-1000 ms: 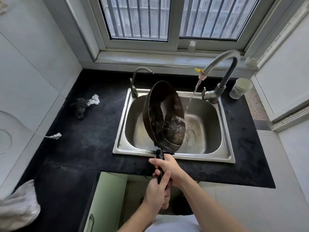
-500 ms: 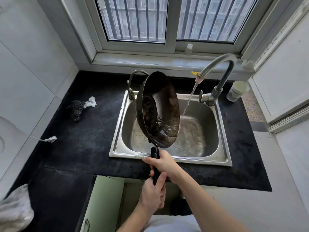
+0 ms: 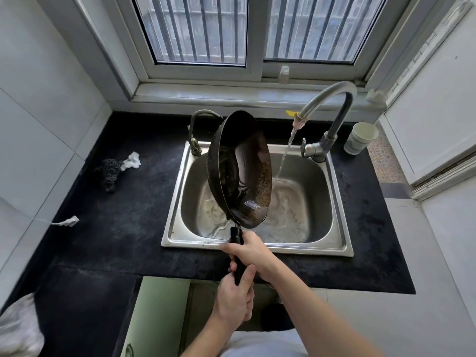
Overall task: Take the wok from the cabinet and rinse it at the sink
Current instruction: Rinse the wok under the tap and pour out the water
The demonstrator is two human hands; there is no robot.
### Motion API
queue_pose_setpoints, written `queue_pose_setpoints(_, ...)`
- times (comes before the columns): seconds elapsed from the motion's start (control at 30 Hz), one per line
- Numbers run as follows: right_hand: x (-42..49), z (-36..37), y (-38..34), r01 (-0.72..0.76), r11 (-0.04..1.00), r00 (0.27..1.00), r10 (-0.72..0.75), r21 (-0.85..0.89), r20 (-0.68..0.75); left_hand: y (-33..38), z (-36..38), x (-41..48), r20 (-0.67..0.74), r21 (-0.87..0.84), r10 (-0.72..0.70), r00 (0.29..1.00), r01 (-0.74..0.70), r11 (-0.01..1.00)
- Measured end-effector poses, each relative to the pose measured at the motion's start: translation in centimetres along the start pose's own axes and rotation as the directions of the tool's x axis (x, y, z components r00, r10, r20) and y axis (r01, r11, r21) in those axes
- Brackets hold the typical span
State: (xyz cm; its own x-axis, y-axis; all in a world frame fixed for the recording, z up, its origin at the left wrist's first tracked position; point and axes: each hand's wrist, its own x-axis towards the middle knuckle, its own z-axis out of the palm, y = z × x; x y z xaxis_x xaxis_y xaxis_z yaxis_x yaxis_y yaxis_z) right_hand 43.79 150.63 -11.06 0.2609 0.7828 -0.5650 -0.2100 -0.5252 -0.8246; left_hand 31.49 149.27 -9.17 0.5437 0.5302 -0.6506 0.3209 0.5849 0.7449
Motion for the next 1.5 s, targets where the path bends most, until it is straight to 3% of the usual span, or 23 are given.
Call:
queue_pose_setpoints(0.23,0.2,-1.0,-0.4,-0.023,1.0,1.0,0.023,-0.019,-0.008,0.4,0.8,0.6,0.015,-0.024,0.002,1.0,-0.001,1.0)
queue_pose_setpoints(0.33,0.3,-1.2,-0.8,-0.028,0.998,0.999,0.028,-0.054,-0.016,0.0,0.6,0.8,0.004,0.094,0.052,0.999,-0.052,0.994)
queue_pose_setpoints(0.57,0.5,-0.2,-0.9,0.054,0.993,0.997,-0.06,-0.107,-0.053,0.0,0.7,0.8,-0.177,0.316,0.143,0.974,-0.081,0.945)
queue_pose_setpoints(0.73,0.4,-0.1,-0.4,0.071,0.997,0.997,-0.072,-0.038,-0.022,0.6,0.7,0.4,-0.098,-0.003,-0.071,0.993,0.071,0.997)
queue_pose_setpoints(0.83,0.1,-0.2,-0.2,0.09,0.996,0.996,-0.091,0.021,0.019,0.7,1.1,-0.2,0.036,-0.319,-0.159,0.987,0.162,0.934)
queue_pose_setpoints(0.97,-0.3,-0.7,-0.1,0.092,0.987,0.991,-0.104,0.128,0.085,1.1,1.2,-0.8,0.129,-0.424,-0.155,0.979,0.196,0.884)
queue_pose_setpoints(1.2,-0.4,-1.0,-0.1,0.075,0.974,0.993,-0.093,0.212,0.079,0.9,1.8,-0.7,-0.115,-0.054,-0.061,0.991,0.055,0.997)
queue_pose_setpoints(1.37,-0.1,0.1,-0.2,0.039,0.957,0.999,-0.03,0.288,-0.035,0.7,1.4,-0.5,-0.203,0.291,0.13,0.97,-0.067,0.954)
queue_pose_setpoints(1.5,-0.3,0.0,-0.6,0.081,0.943,0.996,-0.07,0.322,-0.048,0.7,1.5,-0.2,-0.22,0.235,0.116,0.968,-0.063,0.97)
